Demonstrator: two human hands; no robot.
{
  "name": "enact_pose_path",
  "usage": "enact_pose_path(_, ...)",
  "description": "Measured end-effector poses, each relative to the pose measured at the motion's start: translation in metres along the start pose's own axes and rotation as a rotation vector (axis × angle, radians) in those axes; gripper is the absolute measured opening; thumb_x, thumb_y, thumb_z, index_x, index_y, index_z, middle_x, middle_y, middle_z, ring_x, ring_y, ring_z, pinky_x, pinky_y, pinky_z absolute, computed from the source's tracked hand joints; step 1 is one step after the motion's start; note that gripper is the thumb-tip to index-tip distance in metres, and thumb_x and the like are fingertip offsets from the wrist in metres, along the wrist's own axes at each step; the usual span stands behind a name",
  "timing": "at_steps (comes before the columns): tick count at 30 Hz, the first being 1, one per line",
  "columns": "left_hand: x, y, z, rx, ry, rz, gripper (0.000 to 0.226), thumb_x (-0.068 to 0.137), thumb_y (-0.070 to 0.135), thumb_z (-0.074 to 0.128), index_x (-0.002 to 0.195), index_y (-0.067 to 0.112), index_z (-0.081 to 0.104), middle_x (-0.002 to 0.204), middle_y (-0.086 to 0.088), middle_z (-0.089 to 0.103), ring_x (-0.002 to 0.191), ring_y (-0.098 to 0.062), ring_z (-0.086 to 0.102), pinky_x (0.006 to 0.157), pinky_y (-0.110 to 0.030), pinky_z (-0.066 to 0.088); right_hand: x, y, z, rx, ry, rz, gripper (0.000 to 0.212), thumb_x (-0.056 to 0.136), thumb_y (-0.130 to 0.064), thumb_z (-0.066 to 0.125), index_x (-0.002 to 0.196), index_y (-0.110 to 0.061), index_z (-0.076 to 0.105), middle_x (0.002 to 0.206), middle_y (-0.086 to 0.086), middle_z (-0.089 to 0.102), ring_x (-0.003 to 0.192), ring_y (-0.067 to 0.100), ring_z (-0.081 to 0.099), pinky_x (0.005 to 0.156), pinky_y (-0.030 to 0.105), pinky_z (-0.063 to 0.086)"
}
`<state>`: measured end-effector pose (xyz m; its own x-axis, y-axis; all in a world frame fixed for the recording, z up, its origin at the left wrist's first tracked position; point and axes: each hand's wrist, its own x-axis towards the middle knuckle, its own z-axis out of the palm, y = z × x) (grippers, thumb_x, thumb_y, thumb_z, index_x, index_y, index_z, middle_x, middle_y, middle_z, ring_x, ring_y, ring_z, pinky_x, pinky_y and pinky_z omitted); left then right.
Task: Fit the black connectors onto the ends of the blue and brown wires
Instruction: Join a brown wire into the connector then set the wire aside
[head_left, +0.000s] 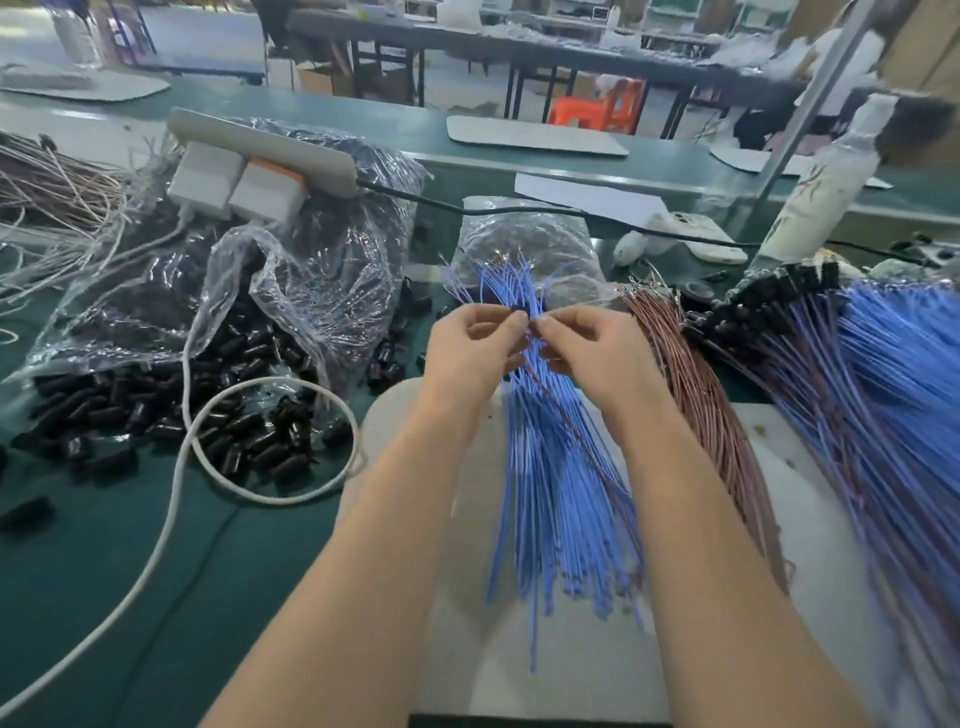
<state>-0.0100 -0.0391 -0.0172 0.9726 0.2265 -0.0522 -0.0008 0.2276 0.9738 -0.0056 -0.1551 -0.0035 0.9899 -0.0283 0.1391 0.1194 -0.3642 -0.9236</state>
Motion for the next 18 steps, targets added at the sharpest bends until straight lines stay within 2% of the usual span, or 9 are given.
enact_pose_path(3,0.000,-0.007,-0.002,-0.265,0.151,-0.037,0.008,0.092,0.008,0.059,0.085,0.010,0.057,0.079,-0.003,0.064,0.057,-0.002,0.062,0.056,-0.014,0.051,-0.002,0.017,-0.004,-0.320,0.104,-0.062,0.016,0.088,-0.025,0.064,0.094,-0.012,0.072,0.087,0.000,0.070,0.084,0.013,0.062,0.082,0.029,0.049)
enact_pose_path(6,0.005,-0.009,-0.010,-0.458,0.243,-0.091,0.007,0.094,0.007,0.056,0.088,0.010,0.056,0.079,-0.003,0.063,0.062,-0.005,0.060,0.056,-0.014,0.051,-0.003,0.023,-0.003,-0.471,0.072,-0.048,0.023,0.084,-0.036,0.068,0.090,-0.014,0.070,0.085,0.000,0.069,0.085,0.018,0.063,0.082,0.033,0.050)
enact_pose_path(9,0.007,-0.008,-0.014,-0.520,0.229,-0.114,0.006,0.092,0.003,0.057,0.088,0.008,0.056,0.080,-0.006,0.062,0.066,-0.007,0.060,0.059,-0.013,0.052,-0.002,0.024,0.001,-0.599,0.009,-0.013,0.023,0.083,-0.040,0.069,0.088,-0.019,0.065,0.086,-0.002,0.065,0.087,0.018,0.060,0.079,0.032,0.049)
enact_pose_path(12,0.006,-0.012,-0.010,-0.434,0.177,-0.091,0.012,0.090,-0.003,0.058,0.086,0.008,0.056,0.081,-0.006,0.062,0.068,-0.007,0.061,0.063,-0.012,0.053,0.000,0.027,0.004,-0.645,-0.010,0.008,0.012,0.087,-0.032,0.065,0.087,-0.021,0.060,0.089,-0.001,0.064,0.091,0.020,0.059,0.079,0.031,0.046)
enact_pose_path(14,0.006,-0.015,-0.007,-0.297,0.145,-0.023,0.017,0.088,-0.004,0.060,0.084,0.012,0.056,0.080,-0.003,0.062,0.067,-0.006,0.062,0.065,-0.012,0.052,0.000,0.028,0.004,-0.623,0.004,0.014,0.009,0.090,-0.027,0.061,0.088,-0.019,0.061,0.090,0.001,0.064,0.088,0.020,0.058,0.077,0.030,0.045)
enact_pose_path(16,0.006,-0.018,-0.007,-0.075,0.114,0.075,0.022,0.086,-0.004,0.062,0.083,0.017,0.057,0.080,0.000,0.062,0.069,-0.005,0.062,0.066,-0.011,0.050,0.000,0.029,0.002,-0.545,0.079,0.021,0.010,0.093,-0.023,0.058,0.093,-0.014,0.062,0.089,0.001,0.062,0.083,0.017,0.055,0.073,0.027,0.041)
enact_pose_path(18,0.004,-0.019,-0.008,0.111,0.088,0.160,0.026,0.086,-0.001,0.063,0.083,0.023,0.056,0.084,0.004,0.063,0.075,-0.004,0.062,0.069,-0.010,0.048,0.001,0.030,-0.006,-0.440,0.226,0.040,0.009,0.095,-0.018,0.054,0.096,-0.010,0.058,0.093,0.002,0.060,0.083,0.015,0.053,0.073,0.027,0.041)
